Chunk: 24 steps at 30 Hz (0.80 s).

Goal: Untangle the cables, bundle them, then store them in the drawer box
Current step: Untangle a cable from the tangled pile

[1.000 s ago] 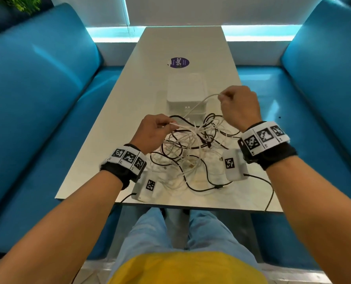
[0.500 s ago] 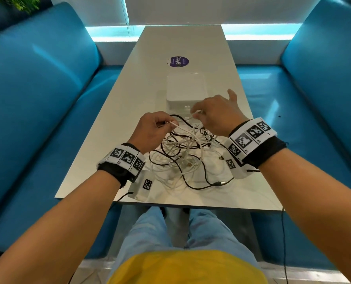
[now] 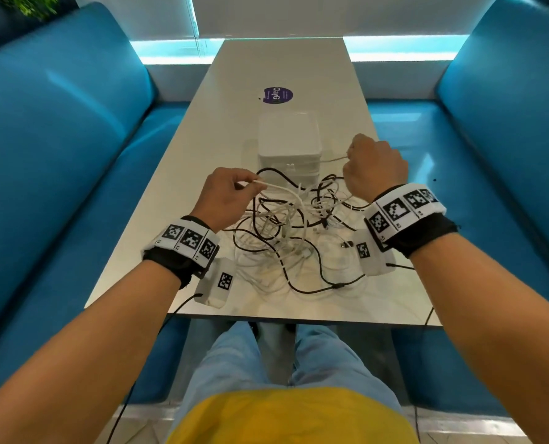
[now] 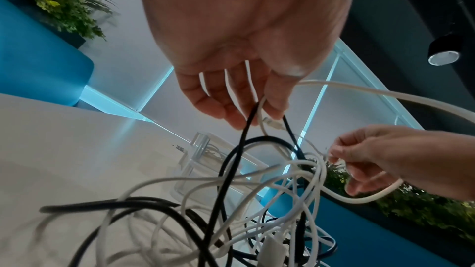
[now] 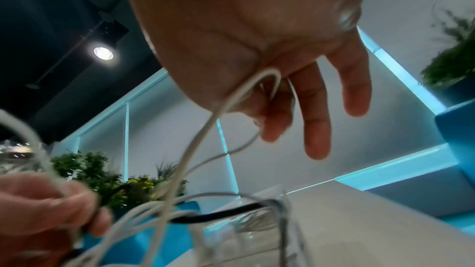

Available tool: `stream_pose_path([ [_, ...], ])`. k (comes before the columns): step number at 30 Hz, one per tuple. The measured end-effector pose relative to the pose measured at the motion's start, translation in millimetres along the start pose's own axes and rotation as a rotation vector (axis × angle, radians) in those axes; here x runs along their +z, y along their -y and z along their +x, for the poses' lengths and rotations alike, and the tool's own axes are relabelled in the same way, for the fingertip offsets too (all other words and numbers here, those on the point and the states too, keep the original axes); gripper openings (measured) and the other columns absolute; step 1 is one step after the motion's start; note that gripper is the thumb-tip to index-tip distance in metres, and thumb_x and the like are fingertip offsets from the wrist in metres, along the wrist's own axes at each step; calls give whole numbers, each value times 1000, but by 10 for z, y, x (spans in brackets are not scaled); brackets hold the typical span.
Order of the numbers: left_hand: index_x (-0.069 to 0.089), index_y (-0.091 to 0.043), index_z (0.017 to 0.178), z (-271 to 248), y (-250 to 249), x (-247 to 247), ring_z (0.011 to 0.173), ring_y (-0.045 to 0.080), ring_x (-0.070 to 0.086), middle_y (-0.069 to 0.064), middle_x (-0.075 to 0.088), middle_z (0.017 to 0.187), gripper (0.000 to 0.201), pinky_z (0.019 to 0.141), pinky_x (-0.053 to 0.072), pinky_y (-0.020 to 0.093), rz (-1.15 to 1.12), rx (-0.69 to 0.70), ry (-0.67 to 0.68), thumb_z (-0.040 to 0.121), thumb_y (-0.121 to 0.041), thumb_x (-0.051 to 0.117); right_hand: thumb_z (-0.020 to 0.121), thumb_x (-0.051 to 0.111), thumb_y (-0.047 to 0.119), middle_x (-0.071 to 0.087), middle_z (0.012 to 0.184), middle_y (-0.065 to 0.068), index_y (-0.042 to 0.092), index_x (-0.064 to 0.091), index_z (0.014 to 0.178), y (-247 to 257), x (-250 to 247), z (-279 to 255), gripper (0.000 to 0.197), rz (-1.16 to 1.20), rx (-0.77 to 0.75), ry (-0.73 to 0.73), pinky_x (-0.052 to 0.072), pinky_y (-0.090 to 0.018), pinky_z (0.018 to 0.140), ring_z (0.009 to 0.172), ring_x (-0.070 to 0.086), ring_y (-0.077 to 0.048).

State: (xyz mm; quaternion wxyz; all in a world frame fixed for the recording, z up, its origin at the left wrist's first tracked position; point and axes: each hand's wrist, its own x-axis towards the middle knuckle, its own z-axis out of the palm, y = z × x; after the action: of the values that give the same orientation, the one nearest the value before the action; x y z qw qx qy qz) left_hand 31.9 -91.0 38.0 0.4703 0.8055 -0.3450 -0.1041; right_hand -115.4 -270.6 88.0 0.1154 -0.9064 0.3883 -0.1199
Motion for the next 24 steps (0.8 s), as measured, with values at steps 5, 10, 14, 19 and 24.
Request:
stream_pose_path([
  [5, 73, -17, 89, 26, -14, -62, 76, 8, 56, -7, 57, 97, 11, 75, 46, 13, -14, 65, -130, 82, -24, 75, 91, 51, 25, 51, 127, -16, 13, 52, 126, -63, -87, 31, 37, -90, 44, 42, 41, -45, 94, 117, 49, -39],
  [10, 73, -17, 91, 32, -412, 2, 72, 0, 56, -11, 57, 84, 9, 66, 44, 9, -93, 221, -176, 83, -22, 73, 99, 42, 46, 69, 100, -4, 10, 66, 107, 273, -273, -126, 44, 492, -232, 224, 48, -31, 76, 85, 64, -19],
  [14, 71, -22, 90, 32, -632, -13, 71, 1, 61, 1, 65, 91, 13, 65, 47, 14, -159, 364, -217, 84, -11, 70, 96, 30, 61, 74, 90, -7, 16, 58, 119, 456, -342, -163, 58, 601, -266, 666, 53, -30, 68, 77, 69, -18],
  [19, 67, -16, 87, -47, -651, -67, 76, 18, 68, 3, 67, 84, 13, 77, 58, 36, -512, 263, -67, 87, -3, 65, 101, 40, 41, 72, 101, -6, 24, 51, 128, 429, -130, -125, 34, 738, -254, 739, 54, -36, 80, 89, 71, -23],
  [24, 63, -24, 112, -258, -732, -51, 74, 23, 68, 9, 67, 93, 30, 66, 58, 33, -858, 26, 247, 87, -6, 60, 100, 50, 24, 71, 89, -5, 14, 63, 94, 365, -32, -40, 18, 897, -207, 473, 55, -44, 85, 82, 69, -18],
])
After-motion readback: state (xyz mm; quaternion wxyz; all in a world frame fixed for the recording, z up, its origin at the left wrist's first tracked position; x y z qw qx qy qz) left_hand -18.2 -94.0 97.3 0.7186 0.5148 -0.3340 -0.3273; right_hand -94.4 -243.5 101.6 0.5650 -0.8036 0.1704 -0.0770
